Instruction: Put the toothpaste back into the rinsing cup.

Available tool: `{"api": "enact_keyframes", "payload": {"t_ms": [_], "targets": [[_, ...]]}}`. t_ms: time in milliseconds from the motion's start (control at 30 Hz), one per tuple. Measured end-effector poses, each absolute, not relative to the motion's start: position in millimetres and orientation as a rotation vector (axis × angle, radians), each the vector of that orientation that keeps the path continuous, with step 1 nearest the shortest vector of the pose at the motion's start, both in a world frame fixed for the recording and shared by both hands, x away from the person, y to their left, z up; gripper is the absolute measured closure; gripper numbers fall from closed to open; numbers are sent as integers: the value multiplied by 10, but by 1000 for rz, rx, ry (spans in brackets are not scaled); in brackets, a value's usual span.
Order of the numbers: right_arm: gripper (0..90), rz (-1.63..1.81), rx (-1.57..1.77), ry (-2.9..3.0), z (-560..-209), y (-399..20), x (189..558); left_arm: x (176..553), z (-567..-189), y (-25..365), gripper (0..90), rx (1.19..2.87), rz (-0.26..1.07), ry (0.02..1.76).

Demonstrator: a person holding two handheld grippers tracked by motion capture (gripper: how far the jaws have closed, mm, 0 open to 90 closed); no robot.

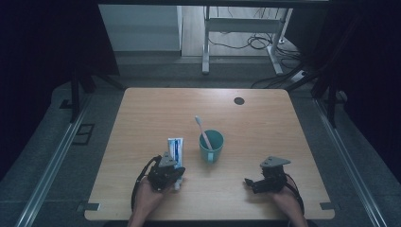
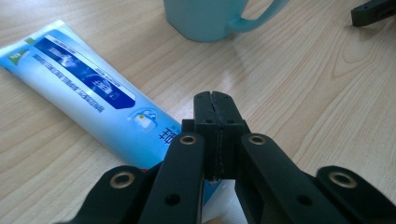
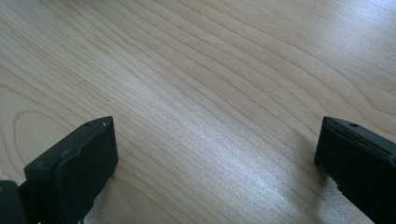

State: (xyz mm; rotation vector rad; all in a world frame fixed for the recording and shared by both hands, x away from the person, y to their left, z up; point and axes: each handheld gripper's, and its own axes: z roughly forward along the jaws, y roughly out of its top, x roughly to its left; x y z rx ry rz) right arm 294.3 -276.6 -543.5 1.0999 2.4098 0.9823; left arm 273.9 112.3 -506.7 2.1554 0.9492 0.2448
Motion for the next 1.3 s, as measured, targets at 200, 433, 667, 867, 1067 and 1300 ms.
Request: {"api": "enact_keyframes", "payload": {"t_ms": [200,433,667,867,1067,1300], "targets": [[0,982,1100,2410,-5435,-2766,2943,2740,-5110,1085,897,2185,228,949],[0,982,1100,2410,-5435,-2766,2943,2728,-5114,1100,897,2225,269,973],[0,982,1100,2410,-5435,-2766,2943,2739,-5141,1238,895,2218,262,1008],[0,982,1100,2410,-5435,-2766,2943,2753,-5136,1343,884,2216,261,1016],[0,982,1100,2410,-5435,-2766,2943,2768,-5125,1438,880,2219,267,1026],[0,982,1100,2410,-5435,-2766,2943,2773,-5095,1434,821,2221,265,1004]]}}
